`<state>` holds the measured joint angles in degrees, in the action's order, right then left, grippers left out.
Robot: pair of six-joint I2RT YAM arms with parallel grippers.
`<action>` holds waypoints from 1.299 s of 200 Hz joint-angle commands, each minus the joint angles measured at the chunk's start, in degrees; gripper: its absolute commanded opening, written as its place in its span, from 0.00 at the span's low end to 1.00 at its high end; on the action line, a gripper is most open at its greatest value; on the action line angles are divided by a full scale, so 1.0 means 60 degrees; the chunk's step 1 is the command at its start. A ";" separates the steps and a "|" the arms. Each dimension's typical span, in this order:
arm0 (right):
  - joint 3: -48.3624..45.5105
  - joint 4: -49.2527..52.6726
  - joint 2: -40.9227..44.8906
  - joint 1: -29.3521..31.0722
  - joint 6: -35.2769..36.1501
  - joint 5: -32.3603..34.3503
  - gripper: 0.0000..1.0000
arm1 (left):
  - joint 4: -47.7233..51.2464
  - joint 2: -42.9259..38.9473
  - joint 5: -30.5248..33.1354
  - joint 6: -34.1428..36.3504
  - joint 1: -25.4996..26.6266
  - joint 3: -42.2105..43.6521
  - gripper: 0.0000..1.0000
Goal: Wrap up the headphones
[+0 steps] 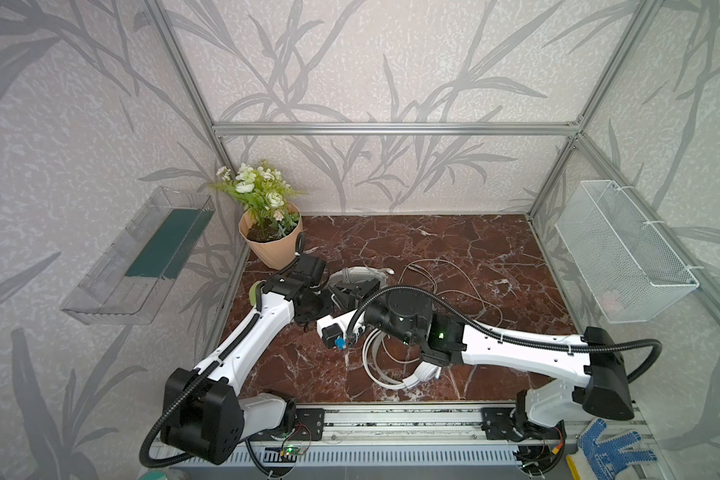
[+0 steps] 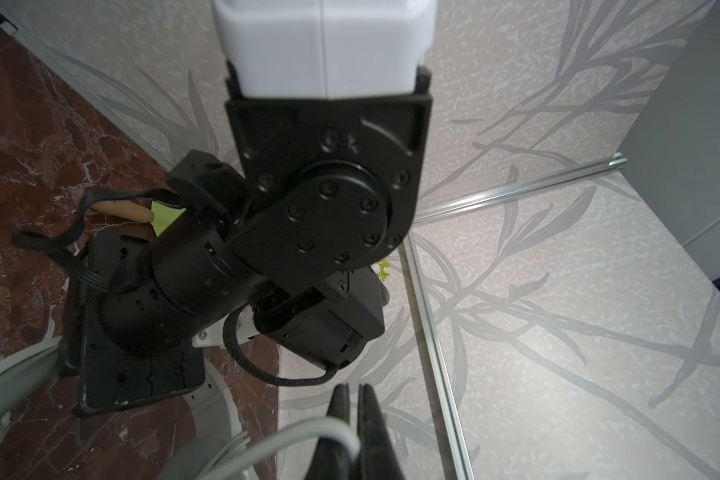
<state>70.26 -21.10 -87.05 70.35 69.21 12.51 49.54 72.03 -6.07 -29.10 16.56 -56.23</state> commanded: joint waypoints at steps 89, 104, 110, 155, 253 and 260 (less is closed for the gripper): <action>0.0610 -0.0380 0.0784 -0.0547 -0.2044 -0.1617 0.13 | -0.0155 0.0040 0.0293 0.0032 0.0170 -0.0256 0.00; 0.0629 -0.0314 0.0710 -0.0602 -0.1998 -0.1666 0.07 | -0.0163 0.0042 0.0311 0.0039 0.0170 -0.0256 0.00; 0.0624 -0.0254 0.0687 -0.0630 -0.1997 -0.1724 0.04 | -0.0142 0.0042 0.0307 0.0037 0.0185 -0.0264 0.00; 0.0737 -0.0731 0.0464 -0.1192 -0.2902 -0.1918 0.07 | -0.0130 0.0062 0.0354 0.0058 0.0241 -0.0267 0.00; 0.1232 -0.1400 -0.0245 -0.1566 -0.3155 -0.2059 0.02 | -0.0121 0.0072 0.0341 0.0070 0.0284 -0.0283 0.00; 0.1212 -0.1500 -0.0229 -0.1570 -0.3207 -0.2085 0.00 | -0.0098 0.0075 0.0349 0.0086 0.0288 -0.0289 0.00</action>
<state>74.89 -21.63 -89.17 61.34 52.45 0.99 49.25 72.34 -4.67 -29.21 17.96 -56.58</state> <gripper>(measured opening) 0.063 0.102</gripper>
